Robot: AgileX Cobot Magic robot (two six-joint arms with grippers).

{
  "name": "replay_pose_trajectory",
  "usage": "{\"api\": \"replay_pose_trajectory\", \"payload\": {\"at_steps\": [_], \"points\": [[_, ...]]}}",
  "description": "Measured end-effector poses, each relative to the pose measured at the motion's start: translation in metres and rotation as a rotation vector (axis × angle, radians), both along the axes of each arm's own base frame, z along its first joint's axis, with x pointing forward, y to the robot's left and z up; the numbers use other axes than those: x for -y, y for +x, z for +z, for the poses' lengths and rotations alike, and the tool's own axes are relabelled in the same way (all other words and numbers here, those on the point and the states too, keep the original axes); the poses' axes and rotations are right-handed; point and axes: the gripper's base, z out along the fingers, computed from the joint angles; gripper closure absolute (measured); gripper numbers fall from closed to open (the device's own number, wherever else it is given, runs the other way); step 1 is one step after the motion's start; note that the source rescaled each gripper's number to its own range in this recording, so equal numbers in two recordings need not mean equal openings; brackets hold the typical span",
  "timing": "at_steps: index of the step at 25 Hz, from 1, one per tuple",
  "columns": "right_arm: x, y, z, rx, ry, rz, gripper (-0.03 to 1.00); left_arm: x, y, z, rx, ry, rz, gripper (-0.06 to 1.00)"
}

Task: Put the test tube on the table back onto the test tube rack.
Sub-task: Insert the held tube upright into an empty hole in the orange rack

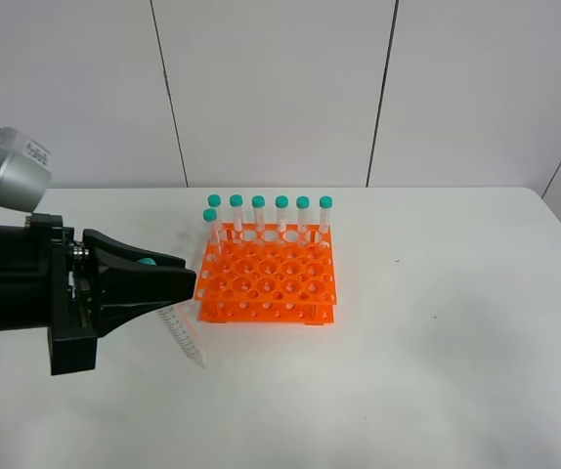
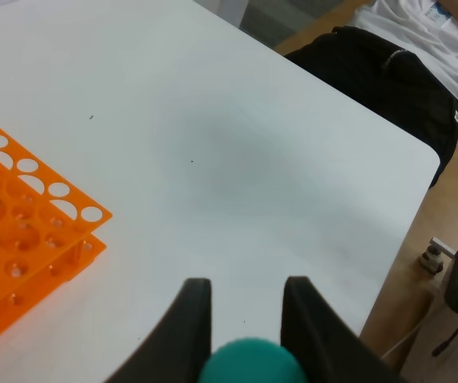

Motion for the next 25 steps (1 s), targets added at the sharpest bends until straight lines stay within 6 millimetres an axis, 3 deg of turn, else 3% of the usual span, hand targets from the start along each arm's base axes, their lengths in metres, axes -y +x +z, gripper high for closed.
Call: {"api": "replay_pose_trajectory", "payload": {"at_steps": [17,25], "points": [[0.000,0.000,0.000,0.000,0.000,0.000,-0.03,-0.002,0.002,-0.001,0.020,0.027,0.014,0.94],[0.000,0.000,0.000,0.001,0.000,0.000,-0.03,-0.019,0.022,0.007,0.087,0.177,0.261,0.94]]}}
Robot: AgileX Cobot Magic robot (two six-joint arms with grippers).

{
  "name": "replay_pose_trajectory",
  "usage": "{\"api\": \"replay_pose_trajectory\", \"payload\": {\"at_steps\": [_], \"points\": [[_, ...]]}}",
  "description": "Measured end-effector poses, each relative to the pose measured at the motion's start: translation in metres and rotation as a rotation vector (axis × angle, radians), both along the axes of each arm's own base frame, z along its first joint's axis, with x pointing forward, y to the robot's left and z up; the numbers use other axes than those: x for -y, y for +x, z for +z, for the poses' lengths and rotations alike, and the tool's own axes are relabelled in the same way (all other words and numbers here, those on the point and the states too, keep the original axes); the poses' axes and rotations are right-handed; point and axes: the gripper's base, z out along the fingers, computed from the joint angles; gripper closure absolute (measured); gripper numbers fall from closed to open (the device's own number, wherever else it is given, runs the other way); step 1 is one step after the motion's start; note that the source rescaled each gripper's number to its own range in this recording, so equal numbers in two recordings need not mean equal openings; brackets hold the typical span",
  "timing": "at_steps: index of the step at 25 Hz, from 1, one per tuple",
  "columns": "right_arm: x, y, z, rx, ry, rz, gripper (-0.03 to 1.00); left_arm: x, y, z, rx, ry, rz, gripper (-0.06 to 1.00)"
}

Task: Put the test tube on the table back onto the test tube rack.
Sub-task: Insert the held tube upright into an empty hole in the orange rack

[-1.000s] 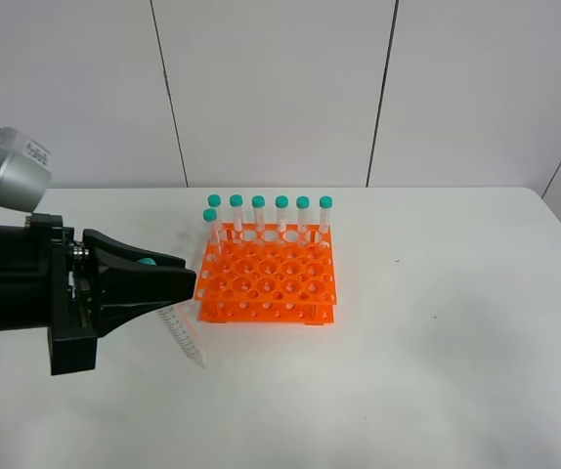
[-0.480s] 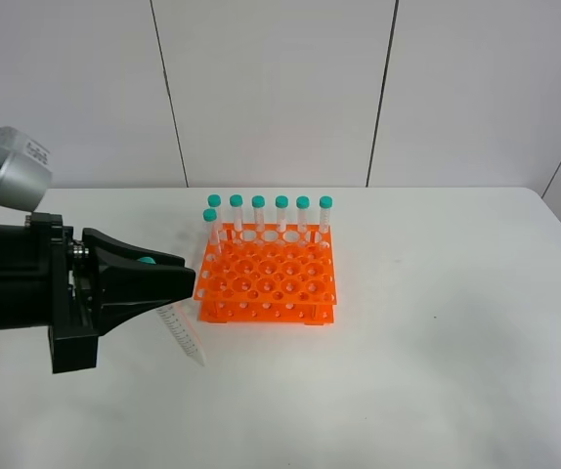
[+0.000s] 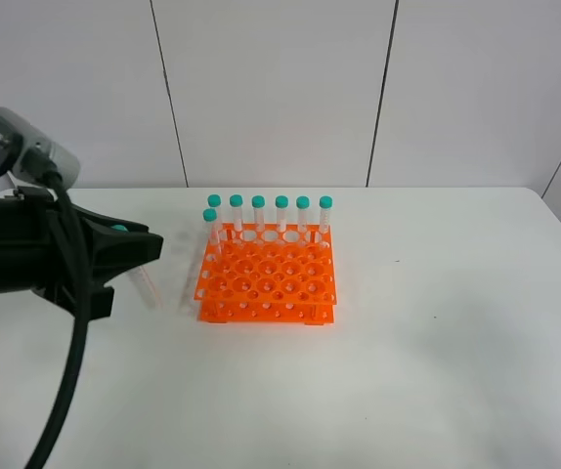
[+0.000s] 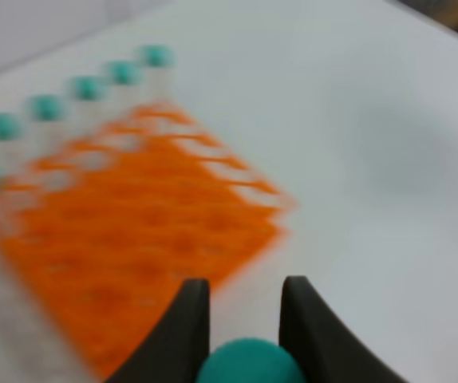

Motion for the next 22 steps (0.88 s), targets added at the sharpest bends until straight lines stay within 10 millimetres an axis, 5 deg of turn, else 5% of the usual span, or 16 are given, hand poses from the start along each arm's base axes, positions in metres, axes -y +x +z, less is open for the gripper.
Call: {"api": "replay_pose_trajectory", "payload": {"at_steps": [8,16,22], "points": [[0.000,0.000,0.000,0.000,0.000,0.000,-0.03,0.009,0.024,0.011,0.231,-0.100,0.176,0.94],[0.000,0.000,0.000,0.001,0.000,0.000,-0.03,0.039,0.064,-0.029,0.156,-0.105,0.124,0.94],[0.000,0.000,0.000,0.001,0.000,0.000,-0.03,0.065,0.106,-0.042,0.070,-0.025,0.092,0.94]]}}
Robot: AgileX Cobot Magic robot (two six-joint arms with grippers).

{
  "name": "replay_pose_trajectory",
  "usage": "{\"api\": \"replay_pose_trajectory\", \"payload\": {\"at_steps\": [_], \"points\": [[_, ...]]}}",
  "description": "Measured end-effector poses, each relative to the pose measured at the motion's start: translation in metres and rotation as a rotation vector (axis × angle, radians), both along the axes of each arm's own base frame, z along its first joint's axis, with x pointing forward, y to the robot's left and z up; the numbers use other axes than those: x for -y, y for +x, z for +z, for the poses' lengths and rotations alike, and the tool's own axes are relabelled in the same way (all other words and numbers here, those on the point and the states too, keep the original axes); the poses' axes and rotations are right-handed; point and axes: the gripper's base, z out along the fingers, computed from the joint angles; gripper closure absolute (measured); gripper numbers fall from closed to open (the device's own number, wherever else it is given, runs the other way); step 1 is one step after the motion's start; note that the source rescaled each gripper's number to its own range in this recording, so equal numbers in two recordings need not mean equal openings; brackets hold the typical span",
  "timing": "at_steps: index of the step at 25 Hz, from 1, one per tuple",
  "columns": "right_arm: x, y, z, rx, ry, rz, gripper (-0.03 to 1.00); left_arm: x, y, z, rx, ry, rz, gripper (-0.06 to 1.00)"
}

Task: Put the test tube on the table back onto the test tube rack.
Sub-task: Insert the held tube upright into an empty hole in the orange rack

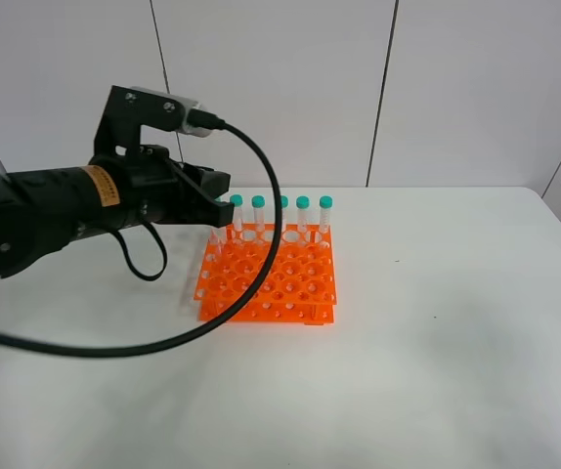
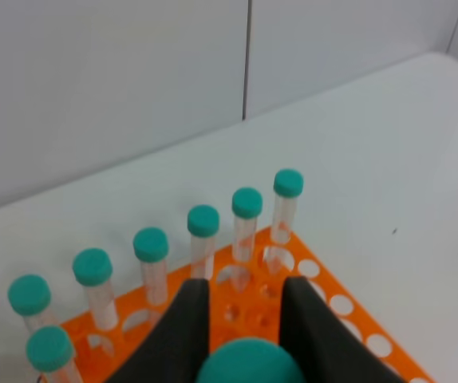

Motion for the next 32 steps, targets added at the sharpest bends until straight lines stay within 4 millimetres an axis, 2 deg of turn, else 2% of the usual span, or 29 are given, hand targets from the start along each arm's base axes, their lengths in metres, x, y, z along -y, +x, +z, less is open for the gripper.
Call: {"api": "replay_pose_trajectory", "payload": {"at_steps": [5,14,20,27,32], "points": [[0.000,0.000,0.000,0.000,0.000,0.000,-0.03,0.012,0.025,-0.016,-0.120,0.095,0.018,0.94],[0.000,0.000,0.000,0.000,0.000,0.000,-0.03,0.031,0.063,-0.015,-0.135,0.122,0.034,0.94],[0.000,0.000,0.000,0.000,0.000,0.000,-0.03,0.039,0.086,-0.027,-0.166,0.145,0.051,0.94],[0.000,0.000,0.000,0.000,0.000,0.000,-0.03,0.031,0.111,-0.035,-0.182,0.135,0.105,0.94],[0.000,0.000,0.000,0.000,0.000,0.000,-0.03,0.028,0.118,-0.043,-0.188,0.109,0.123,0.94]]}}
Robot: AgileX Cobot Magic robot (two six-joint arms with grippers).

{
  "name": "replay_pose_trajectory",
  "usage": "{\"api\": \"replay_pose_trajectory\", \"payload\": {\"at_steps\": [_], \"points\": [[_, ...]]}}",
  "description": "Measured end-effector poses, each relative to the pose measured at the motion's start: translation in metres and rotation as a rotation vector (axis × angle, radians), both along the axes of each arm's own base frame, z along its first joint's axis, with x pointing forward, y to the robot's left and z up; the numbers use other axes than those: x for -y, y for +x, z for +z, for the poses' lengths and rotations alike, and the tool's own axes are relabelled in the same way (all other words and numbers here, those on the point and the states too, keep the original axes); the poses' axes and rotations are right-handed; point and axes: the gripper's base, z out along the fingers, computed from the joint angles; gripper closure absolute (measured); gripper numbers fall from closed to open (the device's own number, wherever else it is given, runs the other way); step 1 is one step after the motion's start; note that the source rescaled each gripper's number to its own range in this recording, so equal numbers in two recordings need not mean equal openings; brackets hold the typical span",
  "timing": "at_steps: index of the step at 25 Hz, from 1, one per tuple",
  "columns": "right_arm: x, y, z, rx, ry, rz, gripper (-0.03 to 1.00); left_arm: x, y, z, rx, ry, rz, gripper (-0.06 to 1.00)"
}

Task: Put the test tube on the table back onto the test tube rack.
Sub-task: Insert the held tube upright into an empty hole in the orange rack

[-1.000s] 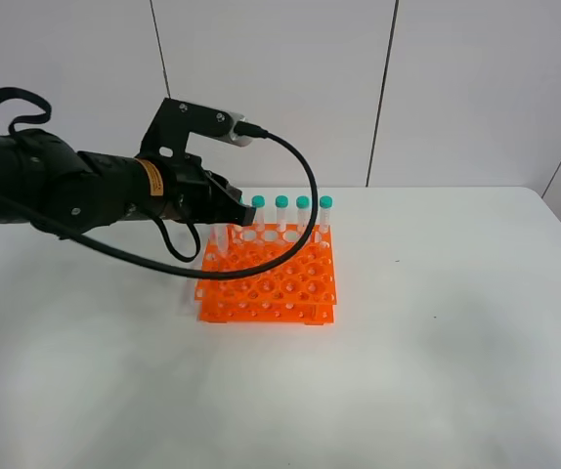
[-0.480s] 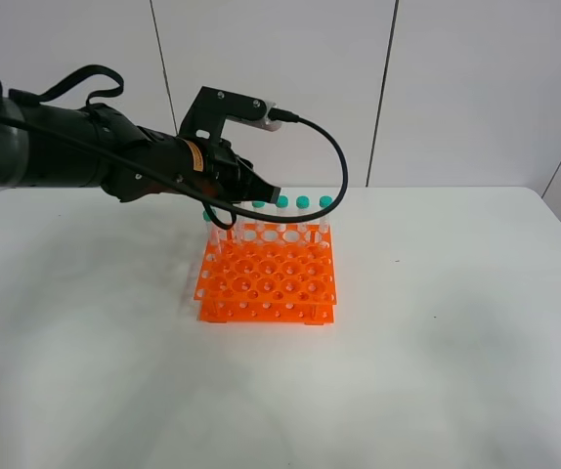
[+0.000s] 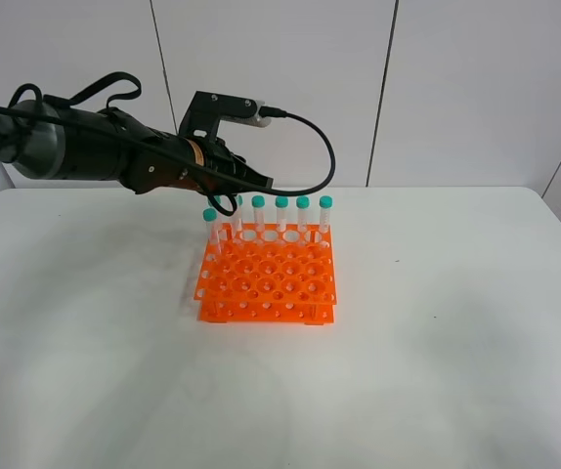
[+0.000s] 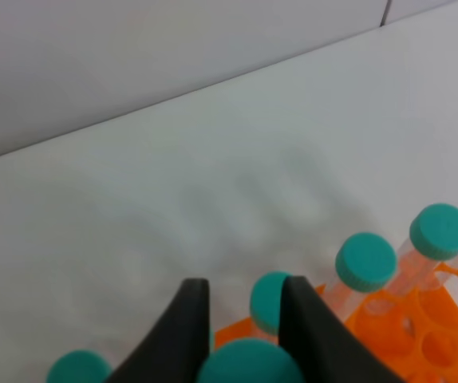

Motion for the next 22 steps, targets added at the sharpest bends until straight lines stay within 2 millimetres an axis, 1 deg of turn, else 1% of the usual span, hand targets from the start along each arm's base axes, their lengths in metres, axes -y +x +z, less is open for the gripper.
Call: {"api": "replay_pose_trajectory", "payload": {"at_steps": [4,10,22], "points": [[0.000,0.000,0.000,0.000,0.000,0.000,-0.03,-0.001,0.004,-0.003,0.018,-0.034,0.010,0.94],[0.000,0.000,0.000,0.000,0.000,0.000,-0.03,-0.001,0.007,-0.016,-0.013,-0.043,0.027,0.94],[0.000,0.000,0.000,0.000,0.000,0.000,-0.03,-0.002,0.006,-0.024,-0.054,-0.017,0.035,0.94]]}}
